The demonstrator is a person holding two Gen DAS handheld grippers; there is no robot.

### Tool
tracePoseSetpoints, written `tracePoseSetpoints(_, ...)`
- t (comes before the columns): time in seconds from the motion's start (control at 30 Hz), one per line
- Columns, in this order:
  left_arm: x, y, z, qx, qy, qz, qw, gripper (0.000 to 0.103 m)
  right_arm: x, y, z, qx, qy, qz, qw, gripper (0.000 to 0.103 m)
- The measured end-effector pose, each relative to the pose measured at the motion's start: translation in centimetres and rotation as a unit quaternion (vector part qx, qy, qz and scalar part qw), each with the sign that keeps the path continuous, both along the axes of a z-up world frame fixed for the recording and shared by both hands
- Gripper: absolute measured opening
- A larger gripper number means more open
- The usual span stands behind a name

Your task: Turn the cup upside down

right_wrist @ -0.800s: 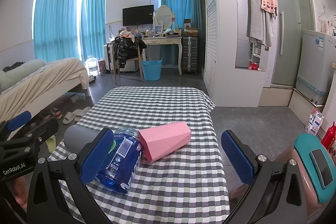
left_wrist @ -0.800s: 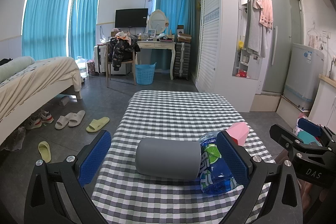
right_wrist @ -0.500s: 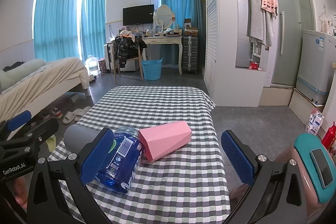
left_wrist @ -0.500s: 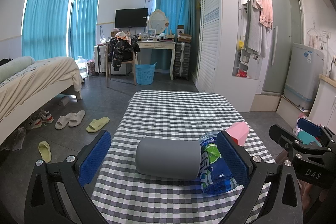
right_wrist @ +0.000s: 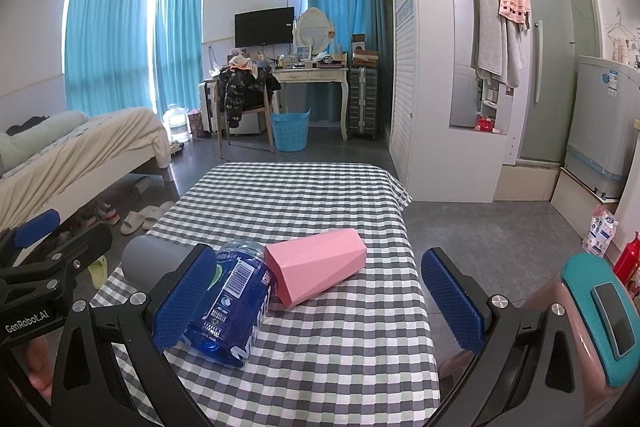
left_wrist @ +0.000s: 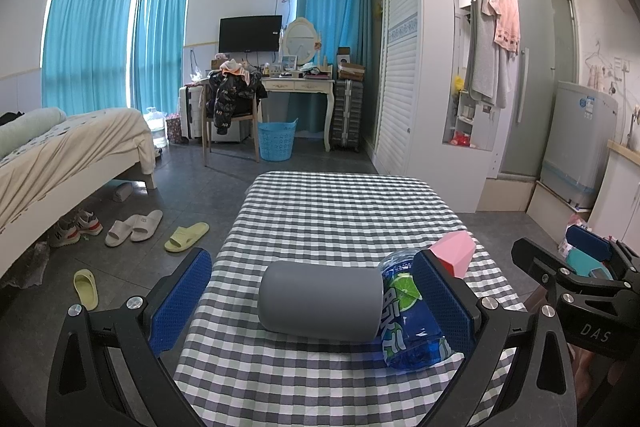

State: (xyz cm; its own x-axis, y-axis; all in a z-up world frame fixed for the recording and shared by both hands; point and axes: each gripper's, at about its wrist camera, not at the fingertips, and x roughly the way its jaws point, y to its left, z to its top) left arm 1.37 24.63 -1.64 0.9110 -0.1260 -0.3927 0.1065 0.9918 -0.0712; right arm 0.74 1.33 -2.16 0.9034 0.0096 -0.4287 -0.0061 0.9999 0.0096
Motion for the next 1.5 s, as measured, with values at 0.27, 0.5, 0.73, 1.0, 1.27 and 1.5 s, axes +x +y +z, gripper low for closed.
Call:
tracePoseSetpoints(0.27,0.0,0.0,0.0,0.0,0.0,0.0,1.0,0.103,0.0,0.1,-0.1,0.0,0.0,0.0,1.0,0.103)
tracePoseSetpoints(0.5,0.0,0.0,0.0,0.0,0.001,0.0,1.0,0.103,0.0,0.0,-0.1,0.0,0.0,0.0,1.0,0.103)
tracePoseSetpoints(0.73,-0.3,1.0,-0.5,0.001,0.004,0.002,1.0,0.103,0.0,0.0,0.0,-0.001,0.001,0.001,1.0,0.103)
tracePoseSetpoints(1.0,-0.3,3.0,0.0,-0.008,0.0,0.018,0.9998,0.103,0.9,1.0,0.5,-0.019,0.003,0.014,1.0,0.103)
tracePoseSetpoints(1.27,0.3,8.6,0.1,-0.018,0.005,0.08,0.9967,0.103,3.2,6.2,2.5,-0.107,0.014,0.144,0.984,0.103)
tracePoseSetpoints(1.5,2.2,12.6,-2.0,-0.015,0.049,0.135,0.9895,0.103,8.3,13.9,0.6,-0.199,0.11,0.303,0.925,0.103)
